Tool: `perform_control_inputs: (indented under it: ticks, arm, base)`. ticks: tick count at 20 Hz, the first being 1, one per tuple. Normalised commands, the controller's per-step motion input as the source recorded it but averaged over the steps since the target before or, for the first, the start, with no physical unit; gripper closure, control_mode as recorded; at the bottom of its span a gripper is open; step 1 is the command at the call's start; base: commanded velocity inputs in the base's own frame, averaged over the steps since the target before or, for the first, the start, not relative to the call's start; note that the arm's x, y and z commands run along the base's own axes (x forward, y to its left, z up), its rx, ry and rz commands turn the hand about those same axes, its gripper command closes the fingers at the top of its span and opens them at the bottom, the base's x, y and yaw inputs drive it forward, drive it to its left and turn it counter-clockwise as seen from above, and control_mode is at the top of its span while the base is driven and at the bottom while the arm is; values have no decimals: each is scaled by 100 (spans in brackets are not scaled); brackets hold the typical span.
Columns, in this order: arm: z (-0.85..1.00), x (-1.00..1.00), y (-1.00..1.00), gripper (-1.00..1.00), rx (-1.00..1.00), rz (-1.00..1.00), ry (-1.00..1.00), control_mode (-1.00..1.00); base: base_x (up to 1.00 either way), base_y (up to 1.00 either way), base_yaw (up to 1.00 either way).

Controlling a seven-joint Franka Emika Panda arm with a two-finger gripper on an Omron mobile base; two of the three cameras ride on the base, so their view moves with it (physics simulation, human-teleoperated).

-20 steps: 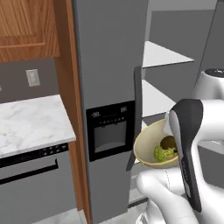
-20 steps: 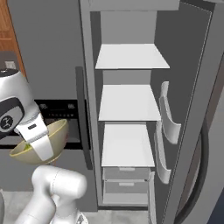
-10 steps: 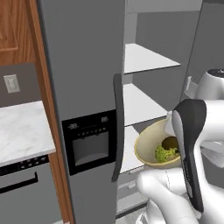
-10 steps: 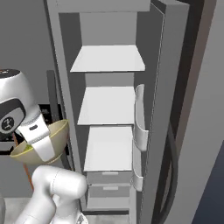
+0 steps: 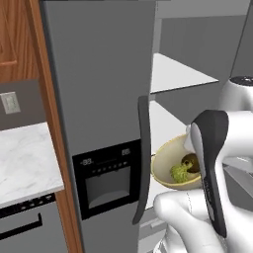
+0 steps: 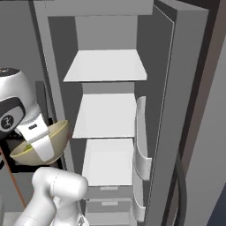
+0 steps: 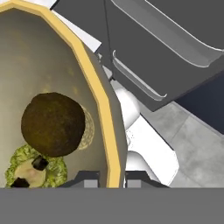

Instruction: Place the bowl with the avocado and broccoli on the top shelf of the fridge. Place the bowl with the chicken drumstick and fish on the second highest shelf of the fridge.

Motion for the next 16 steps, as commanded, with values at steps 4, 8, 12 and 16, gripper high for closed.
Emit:
perform_control_inputs:
  ticks: [4,8,12,16]
  arm:
    - [0,0,0,100,0,0,0,100]
    - [0,0,0,100,0,0,0,100]
    - [30,1,-4,100,1,-4,-15,-100]
    - [65,-3,-14,100,12,-11,-33,-100]
  base:
    - [0,-42,-2]
    - [0,-27,-1]
    - [1,-4,0]
    - [0,0,0]
